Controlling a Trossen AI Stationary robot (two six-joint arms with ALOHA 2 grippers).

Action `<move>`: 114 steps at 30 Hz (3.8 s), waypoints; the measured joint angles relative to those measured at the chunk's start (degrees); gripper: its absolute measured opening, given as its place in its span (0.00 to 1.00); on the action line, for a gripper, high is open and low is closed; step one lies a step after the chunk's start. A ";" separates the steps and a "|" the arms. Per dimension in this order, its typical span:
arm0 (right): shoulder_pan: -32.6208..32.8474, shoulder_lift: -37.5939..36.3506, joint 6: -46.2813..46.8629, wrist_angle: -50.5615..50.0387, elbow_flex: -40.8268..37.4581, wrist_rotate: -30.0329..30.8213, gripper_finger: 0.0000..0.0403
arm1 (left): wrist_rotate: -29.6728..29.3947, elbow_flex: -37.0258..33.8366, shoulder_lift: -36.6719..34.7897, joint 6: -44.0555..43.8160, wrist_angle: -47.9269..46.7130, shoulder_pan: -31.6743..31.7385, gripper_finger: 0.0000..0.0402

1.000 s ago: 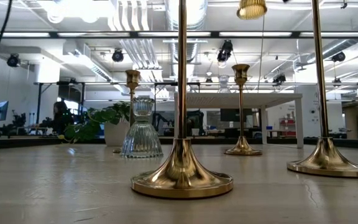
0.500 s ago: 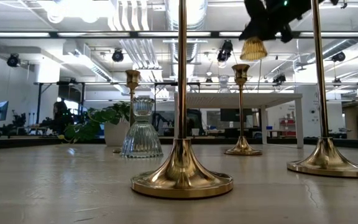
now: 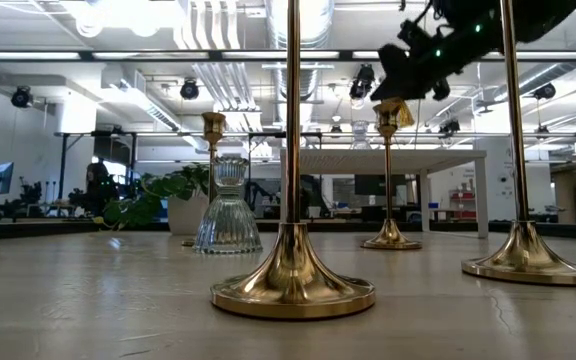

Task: Pick & Place candle stick holders
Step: Put the yellow glass candle holder on the shelf, then put the green glass candle holder on the shelf

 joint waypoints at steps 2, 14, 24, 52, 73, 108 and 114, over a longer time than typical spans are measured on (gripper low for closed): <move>-0.59 0.55 0.01 4.39 -2.30 0.47 0.29 | 0.00 0.00 0.00 0.02 -0.05 0.00 0.51; -4.42 0.98 0.25 10.84 -8.07 -0.01 0.29 | -3.64 0.00 0.02 0.16 -0.12 0.02 0.51; -6.18 4.50 0.62 15.10 -8.16 -1.47 0.29 | -4.50 0.00 0.04 0.15 -0.13 0.02 0.51; -6.49 8.53 3.79 15.09 -8.09 -0.68 0.30 | -4.48 0.00 0.04 0.14 -0.19 0.02 0.51; -6.45 5.37 2.80 14.34 -8.27 -1.49 0.50 | -4.46 0.00 0.07 0.12 -0.19 0.02 0.51; -6.30 -7.13 2.81 -18.22 12.98 -1.49 0.76 | -4.43 0.00 0.07 -0.39 -2.69 0.02 0.51; -6.24 -12.18 6.83 -34.59 23.21 -9.08 0.71 | -3.19 0.00 0.07 -0.41 -7.32 0.01 0.51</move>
